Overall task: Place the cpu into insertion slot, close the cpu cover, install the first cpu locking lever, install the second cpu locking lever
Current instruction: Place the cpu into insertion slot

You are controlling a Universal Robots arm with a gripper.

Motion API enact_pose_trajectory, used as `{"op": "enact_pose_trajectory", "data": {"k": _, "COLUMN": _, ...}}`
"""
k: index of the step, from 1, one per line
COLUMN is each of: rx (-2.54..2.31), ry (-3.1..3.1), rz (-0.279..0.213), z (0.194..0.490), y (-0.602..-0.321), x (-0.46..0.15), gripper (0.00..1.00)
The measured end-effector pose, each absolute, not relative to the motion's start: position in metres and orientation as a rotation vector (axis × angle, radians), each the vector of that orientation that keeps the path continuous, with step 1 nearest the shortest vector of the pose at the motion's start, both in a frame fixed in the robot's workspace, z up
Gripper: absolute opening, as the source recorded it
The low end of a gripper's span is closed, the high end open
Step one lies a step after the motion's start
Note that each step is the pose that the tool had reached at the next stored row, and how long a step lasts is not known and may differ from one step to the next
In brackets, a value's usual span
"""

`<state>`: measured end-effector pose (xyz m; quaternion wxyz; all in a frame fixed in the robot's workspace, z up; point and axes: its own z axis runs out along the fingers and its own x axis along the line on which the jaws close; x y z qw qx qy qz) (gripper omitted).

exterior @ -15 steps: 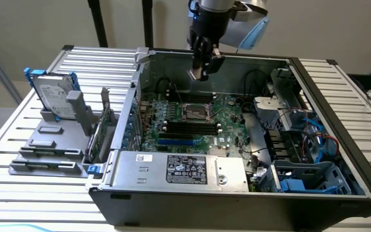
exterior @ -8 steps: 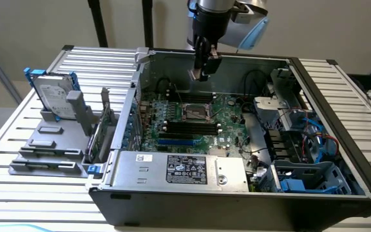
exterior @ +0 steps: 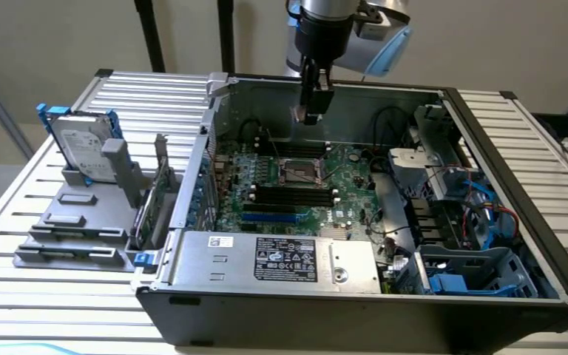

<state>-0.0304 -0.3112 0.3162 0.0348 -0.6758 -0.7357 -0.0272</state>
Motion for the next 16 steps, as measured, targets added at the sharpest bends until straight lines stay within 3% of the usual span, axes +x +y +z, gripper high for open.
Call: {"op": "enact_pose_trajectory", "data": {"k": 16, "rx": -2.123, "ry": -2.221, "rz": -0.086, "z": 0.305, "y": -0.332, "x": -0.025, "gripper": 0.54}}
